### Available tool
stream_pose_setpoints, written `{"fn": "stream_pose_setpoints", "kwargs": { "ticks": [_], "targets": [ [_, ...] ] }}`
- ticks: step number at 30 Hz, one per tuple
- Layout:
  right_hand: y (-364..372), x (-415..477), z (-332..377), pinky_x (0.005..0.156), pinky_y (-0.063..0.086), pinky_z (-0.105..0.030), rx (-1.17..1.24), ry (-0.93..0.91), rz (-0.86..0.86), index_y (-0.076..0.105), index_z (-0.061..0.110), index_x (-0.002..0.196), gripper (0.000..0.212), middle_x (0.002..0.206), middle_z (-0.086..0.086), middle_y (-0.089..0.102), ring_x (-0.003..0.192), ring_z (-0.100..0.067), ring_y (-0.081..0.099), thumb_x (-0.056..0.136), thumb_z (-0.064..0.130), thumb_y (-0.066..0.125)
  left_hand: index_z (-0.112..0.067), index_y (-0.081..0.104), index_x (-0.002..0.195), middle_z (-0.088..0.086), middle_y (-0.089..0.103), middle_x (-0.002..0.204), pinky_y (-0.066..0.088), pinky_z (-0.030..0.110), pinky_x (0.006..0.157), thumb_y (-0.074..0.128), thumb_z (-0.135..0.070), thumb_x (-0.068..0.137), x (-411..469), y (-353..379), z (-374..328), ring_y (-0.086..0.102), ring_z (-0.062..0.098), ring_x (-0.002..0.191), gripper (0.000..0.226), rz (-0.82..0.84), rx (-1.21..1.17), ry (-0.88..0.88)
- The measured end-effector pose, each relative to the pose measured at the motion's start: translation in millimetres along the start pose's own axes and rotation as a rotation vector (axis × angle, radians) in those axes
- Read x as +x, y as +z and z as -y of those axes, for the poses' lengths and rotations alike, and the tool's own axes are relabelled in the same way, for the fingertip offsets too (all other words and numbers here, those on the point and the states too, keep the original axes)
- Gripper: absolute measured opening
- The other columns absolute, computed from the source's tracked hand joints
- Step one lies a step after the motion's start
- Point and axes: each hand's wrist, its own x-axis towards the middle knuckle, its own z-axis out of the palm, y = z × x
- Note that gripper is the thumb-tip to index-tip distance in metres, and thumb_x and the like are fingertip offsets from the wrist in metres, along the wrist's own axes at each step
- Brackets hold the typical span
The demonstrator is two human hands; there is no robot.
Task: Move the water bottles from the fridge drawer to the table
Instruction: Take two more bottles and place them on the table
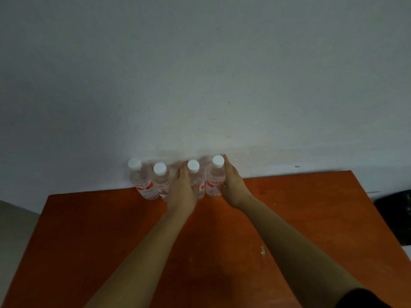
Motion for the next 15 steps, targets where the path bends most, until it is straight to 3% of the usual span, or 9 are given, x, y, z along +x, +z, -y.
{"fn": "stream_pose_setpoints", "kwargs": {
  "ticks": [3,6,9,15],
  "targets": [
    [-13.3,-17.3,17.8,0.116,0.029,-0.040,-0.079,0.030,-0.046,0.006,0.026,0.159,0.087,0.163,-0.007,0.019,0.148,-0.027,0.026,0.093,-0.003,0.056,-0.014,0.040,0.147,0.008,0.053,0.144,0.044,0.039,0.104,0.062,-0.022,0.096,-9.4,-17.0,-11.6,0.053,0.029,0.129,0.056,-0.038,0.016,0.051],
    [-39.6,-38.9,34.9,0.114,0.032,-0.036,-0.109,-0.056,-0.158,0.016,0.019,0.158,0.067,0.162,-0.007,0.024,0.145,-0.026,0.034,0.101,0.009,0.050,-0.013,0.039,0.148,0.007,0.047,0.150,0.041,0.039,0.107,0.049,-0.033,0.102,-18.5,-44.3,-30.6,0.048,0.027,0.135,0.051,-0.101,0.087,0.126],
    [-75.5,-70.4,51.6,0.110,0.036,-0.036,-0.194,-0.174,-0.385,0.027,0.020,0.155,0.052,0.160,-0.005,0.029,0.144,-0.022,0.035,0.106,0.028,0.041,-0.015,0.038,0.149,0.006,0.037,0.157,0.033,0.044,0.116,0.038,-0.041,0.104,-26.8,-66.1,-51.1,0.035,0.026,0.144,0.052,-0.190,0.193,0.267],
    [-137.9,-155.1,39.2,0.114,0.032,-0.041,-0.343,-0.170,-0.704,0.024,0.023,0.156,0.057,0.163,-0.007,0.026,0.148,-0.023,0.027,0.106,0.045,0.037,-0.016,0.032,0.152,0.008,0.021,0.163,0.023,0.049,0.119,0.026,-0.049,0.102,-62.6,-68.2,-121.3,0.021,0.029,0.149,0.060,-0.259,0.284,0.512]
  ]
}}
